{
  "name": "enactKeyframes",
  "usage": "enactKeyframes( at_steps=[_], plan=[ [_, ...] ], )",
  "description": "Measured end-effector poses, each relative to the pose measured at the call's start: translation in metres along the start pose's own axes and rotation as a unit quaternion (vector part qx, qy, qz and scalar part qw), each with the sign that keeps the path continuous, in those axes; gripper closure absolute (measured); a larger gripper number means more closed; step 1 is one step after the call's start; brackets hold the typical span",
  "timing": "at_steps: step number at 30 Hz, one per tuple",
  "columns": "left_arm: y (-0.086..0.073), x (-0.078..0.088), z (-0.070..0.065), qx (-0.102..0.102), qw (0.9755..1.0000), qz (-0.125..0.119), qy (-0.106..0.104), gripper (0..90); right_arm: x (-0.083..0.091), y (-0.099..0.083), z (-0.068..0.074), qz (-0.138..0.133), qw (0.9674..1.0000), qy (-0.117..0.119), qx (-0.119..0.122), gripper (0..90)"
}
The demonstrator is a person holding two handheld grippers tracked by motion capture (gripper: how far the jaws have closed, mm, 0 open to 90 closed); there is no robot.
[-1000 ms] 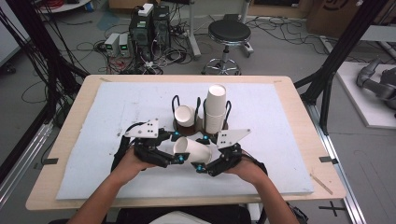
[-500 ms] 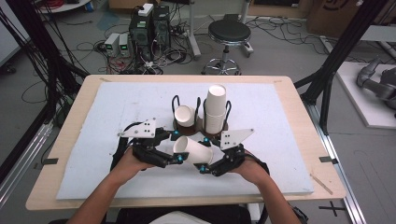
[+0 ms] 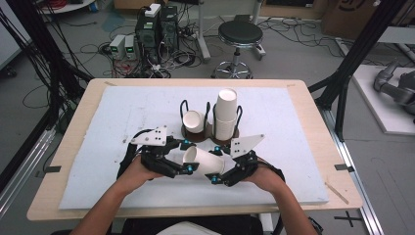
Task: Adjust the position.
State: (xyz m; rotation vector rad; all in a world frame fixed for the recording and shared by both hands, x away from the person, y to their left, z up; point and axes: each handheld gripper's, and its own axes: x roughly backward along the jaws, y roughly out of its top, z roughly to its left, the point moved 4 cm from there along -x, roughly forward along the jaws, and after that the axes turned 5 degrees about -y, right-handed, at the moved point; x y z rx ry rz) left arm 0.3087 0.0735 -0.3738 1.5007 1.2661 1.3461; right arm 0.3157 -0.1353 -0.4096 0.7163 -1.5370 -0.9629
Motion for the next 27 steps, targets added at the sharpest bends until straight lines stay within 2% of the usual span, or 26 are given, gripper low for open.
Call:
enactKeyframes(
  at_steps=[4, 8, 9, 11, 12, 17, 19, 23, 27],
  plan=[
    [0.000, -0.001, 0.000, 0.004, 1.0000, 0.004, -0.002, 35.1, 0.001, -0.001, 0.000, 0.004, 1.0000, 0.004, 0.001, 27.3],
    [0.001, 0.003, 0.001, 0.010, 0.9999, -0.009, -0.006, 35.7, 0.003, 0.001, 0.000, -0.007, 0.9999, 0.009, -0.002, 26.5],
    [0.001, 0.003, 0.002, 0.011, 0.9998, -0.013, -0.008, 35.7, 0.005, 0.003, 0.000, -0.017, 0.9997, 0.001, -0.017, 23.6],
    [0.002, 0.004, 0.002, 0.010, 0.9998, -0.017, -0.009, 35.7, 0.005, 0.003, 0.000, -0.022, 0.9996, 0.004, -0.019, 22.1],
    [0.002, 0.005, 0.002, 0.010, 0.9997, -0.021, -0.006, 35.7, 0.007, 0.003, 0.000, -0.028, 0.9991, 0.006, -0.032, 20.0],
    [0.004, 0.008, 0.002, 0.008, 0.9993, -0.035, -0.006, 35.7, 0.011, 0.003, -0.003, -0.039, 0.9982, -0.002, -0.044, 19.1],
    [0.005, 0.009, 0.002, 0.008, 0.9992, -0.038, -0.011, 35.8, 0.010, 0.002, -0.003, -0.037, 0.9984, 0.002, -0.042, 18.8],
    [0.002, 0.007, 0.002, 0.011, 0.9992, -0.036, -0.014, 36.0, 0.010, 0.002, -0.002, -0.035, 0.9990, 0.010, -0.025, 25.6],
    [0.000, 0.006, 0.003, 0.011, 0.9994, -0.030, -0.013, 35.4, 0.013, 0.002, -0.003, -0.031, 0.9994, 0.004, -0.019, 27.7]
  ],
)
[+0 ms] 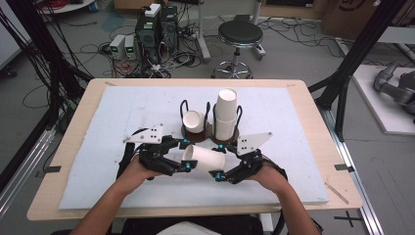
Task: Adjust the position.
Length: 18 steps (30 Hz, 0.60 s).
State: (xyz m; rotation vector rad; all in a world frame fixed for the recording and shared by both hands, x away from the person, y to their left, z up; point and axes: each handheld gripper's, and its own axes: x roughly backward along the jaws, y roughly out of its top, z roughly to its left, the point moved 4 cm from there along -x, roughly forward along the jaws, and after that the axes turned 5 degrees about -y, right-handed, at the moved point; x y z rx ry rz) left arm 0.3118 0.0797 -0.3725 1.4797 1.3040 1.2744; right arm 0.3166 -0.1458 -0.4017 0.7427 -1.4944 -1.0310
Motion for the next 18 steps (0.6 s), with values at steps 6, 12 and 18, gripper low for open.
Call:
enactKeyframes(
  at_steps=[6, 12, 18],
  plan=[
    [-0.0012, 0.0003, 0.0019, 0.000, 1.0000, -0.005, 0.007, 28.5, 0.0020, 0.0013, -0.0006, 0.006, 1.0000, 0.000, 0.006, 27.8],
    [-0.0057, -0.0062, -0.0005, -0.007, 0.9998, 0.014, -0.010, 33.8, 0.0012, 0.0029, 0.0009, 0.025, 0.9994, 0.009, 0.020, 27.8],
    [-0.0044, -0.0038, 0.0011, -0.003, 0.9999, 0.005, -0.010, 34.8, 0.0046, 0.0051, -0.0002, 0.005, 1.0000, 0.004, 0.001, 22.0]
  ],
)
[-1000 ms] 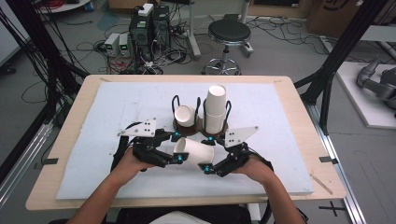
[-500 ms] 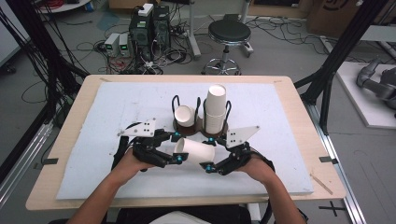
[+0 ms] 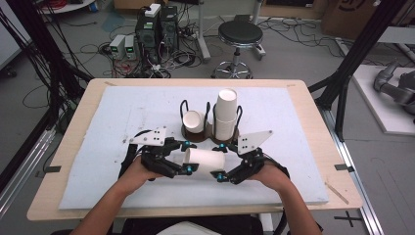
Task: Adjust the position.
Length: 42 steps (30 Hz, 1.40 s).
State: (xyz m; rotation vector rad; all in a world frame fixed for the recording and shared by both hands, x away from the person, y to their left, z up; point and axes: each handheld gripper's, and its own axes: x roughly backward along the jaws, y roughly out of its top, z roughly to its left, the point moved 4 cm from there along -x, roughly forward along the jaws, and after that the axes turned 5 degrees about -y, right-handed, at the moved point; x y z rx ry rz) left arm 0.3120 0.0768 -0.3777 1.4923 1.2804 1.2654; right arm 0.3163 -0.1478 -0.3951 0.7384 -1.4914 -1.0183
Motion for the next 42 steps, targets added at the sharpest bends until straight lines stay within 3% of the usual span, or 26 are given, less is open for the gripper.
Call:
enactKeyframes(
  at_steps=[3, 9, 19, 25, 33, 35, 37, 42],
  plan=[
    [0.001, 0.003, 0.001, 0.004, 0.9999, -0.011, 0.001, 34.9, 0.003, 0.002, -0.002, -0.020, 0.9996, -0.017, -0.008, 19.0],
    [0.006, 0.010, 0.002, 0.003, 0.9991, -0.042, 0.001, 35.1, 0.005, 0.001, -0.003, -0.023, 0.9994, -0.025, -0.013, 19.0],
    [0.002, 0.006, 0.000, -0.001, 0.9995, -0.031, -0.008, 35.6, 0.008, 0.002, -0.003, -0.040, 0.9992, 0.000, -0.002, 27.7],
    [0.001, 0.005, 0.000, -0.007, 0.9997, -0.021, -0.009, 35.6, 0.009, 0.001, -0.003, -0.034, 0.9994, 0.002, 0.001, 30.0],
    [0.001, 0.007, 0.003, -0.003, 0.9996, -0.022, 0.019, 28.1, 0.009, -0.001, -0.005, -0.022, 0.9997, -0.004, 0.002, 30.1],
    [-0.001, 0.007, 0.002, 0.000, 0.9998, -0.018, 0.009, 33.8, 0.008, -0.001, -0.004, -0.005, 0.9999, -0.003, 0.010, 30.1],
    [-0.003, 0.004, 0.002, -0.002, 1.0000, -0.005, 0.001, 35.2, 0.008, 0.000, -0.004, -0.010, 0.9999, -0.003, 0.011, 30.1],
    [-0.005, 0.003, 0.003, 0.003, 1.0000, -0.005, -0.002, 35.1, 0.010, 0.000, -0.004, -0.014, 0.9999, 0.001, 0.005, 30.6]
  ],
)
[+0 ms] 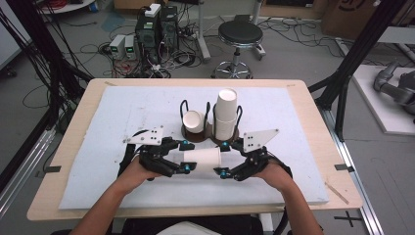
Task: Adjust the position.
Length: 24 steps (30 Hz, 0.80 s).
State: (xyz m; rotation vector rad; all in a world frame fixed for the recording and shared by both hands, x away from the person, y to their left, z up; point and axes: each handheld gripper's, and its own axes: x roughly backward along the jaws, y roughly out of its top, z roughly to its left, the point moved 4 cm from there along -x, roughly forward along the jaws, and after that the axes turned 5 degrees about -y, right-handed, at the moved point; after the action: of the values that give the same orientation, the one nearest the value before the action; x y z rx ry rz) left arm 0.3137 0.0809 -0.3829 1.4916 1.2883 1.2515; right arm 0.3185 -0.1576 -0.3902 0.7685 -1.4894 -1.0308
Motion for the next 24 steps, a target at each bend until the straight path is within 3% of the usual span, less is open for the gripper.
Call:
enactKeyframes(
  at_steps=[12, 14, 15, 19, 21, 22, 24],
  plan=[
    [-0.0030, 0.0019, 0.0024, 0.011, 0.9999, 0.003, 0.003, 27.5, 0.0013, 0.0000, -0.0006, -0.004, 1.0000, 0.004, -0.003, 31.6],
    [-0.0054, -0.0001, 0.0024, 0.010, 0.9999, 0.012, -0.003, 28.0, 0.0011, -0.0001, -0.0006, -0.003, 1.0000, 0.006, -0.002, 31.6],
    [-0.0061, -0.0008, 0.0018, 0.006, 0.9998, 0.015, -0.010, 34.7, 0.0012, -0.0005, -0.0007, -0.001, 1.0000, 0.006, -0.002, 31.6],
    [-0.0059, -0.0008, 0.0025, 0.008, 0.9998, 0.010, -0.013, 35.2, 0.0016, -0.0005, -0.0005, -0.002, 0.9999, 0.007, -0.010, 28.7],
    [-0.0050, 0.0005, 0.0033, 0.010, 0.9999, -0.002, -0.009, 34.9, 0.0020, 0.0026, -0.0023, -0.024, 0.9988, -0.004, -0.043, 19.5],
    [-0.0048, 0.0016, 0.0038, 0.010, 0.9999, -0.007, -0.008, 34.9, 0.0020, 0.0026, -0.0023, -0.024, 0.9988, -0.004, -0.043, 19.5],
    [-0.0042, 0.0047, 0.0046, 0.009, 0.9997, -0.021, -0.008, 35.0, 0.0058, 0.0049, -0.0044, -0.050, 0.9967, -0.005, -0.064, 19.0]
  ],
)
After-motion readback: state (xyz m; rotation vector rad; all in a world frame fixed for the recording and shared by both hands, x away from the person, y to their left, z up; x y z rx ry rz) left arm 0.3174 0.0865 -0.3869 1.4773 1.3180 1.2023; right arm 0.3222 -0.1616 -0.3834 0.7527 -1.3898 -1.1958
